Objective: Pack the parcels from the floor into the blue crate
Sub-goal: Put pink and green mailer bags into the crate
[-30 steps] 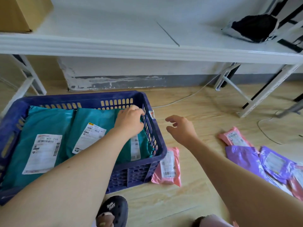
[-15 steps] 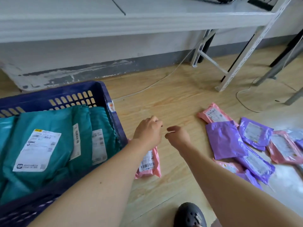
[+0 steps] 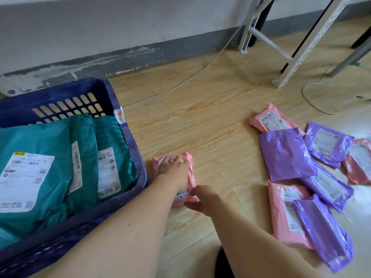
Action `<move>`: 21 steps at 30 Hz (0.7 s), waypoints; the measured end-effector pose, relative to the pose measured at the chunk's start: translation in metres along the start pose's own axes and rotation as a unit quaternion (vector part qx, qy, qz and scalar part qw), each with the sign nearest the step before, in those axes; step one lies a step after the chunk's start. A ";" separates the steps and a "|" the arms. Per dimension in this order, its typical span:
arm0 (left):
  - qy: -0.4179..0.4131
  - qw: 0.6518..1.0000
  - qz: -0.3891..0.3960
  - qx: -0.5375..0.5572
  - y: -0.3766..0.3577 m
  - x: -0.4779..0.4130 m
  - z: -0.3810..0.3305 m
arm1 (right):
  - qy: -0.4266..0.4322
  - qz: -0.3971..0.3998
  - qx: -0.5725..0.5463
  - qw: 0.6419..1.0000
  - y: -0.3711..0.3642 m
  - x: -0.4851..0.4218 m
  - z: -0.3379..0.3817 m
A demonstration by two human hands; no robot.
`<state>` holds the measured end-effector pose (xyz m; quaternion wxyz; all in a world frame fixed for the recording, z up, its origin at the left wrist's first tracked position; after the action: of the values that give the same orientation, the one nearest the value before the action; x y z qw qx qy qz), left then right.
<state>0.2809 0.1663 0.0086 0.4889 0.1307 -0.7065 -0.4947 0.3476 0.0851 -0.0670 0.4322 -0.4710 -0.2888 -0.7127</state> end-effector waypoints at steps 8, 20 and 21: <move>-0.019 0.999 0.031 0.007 -0.010 0.000 0.001 | 0.020 -0.037 0.062 0.997 0.013 -0.004 0.012; -0.041 0.994 -0.089 0.047 0.016 0.006 0.003 | 0.237 -0.187 0.371 0.878 0.051 0.050 0.091; -0.042 0.993 -0.099 0.043 0.019 0.007 0.002 | 0.250 -0.186 0.383 0.869 0.051 0.058 0.098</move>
<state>0.2816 0.1716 0.0288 0.4018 0.2001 -0.7305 -0.5147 0.4234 0.1221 0.0246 0.4957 -0.0116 -0.5040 -0.7073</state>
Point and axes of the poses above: each hand's wrist, its own x-axis away from the middle knuckle, its own y-axis out of the back of the hand, z = x × y, the point moved 4 cm from there along -x, towards the middle knuckle
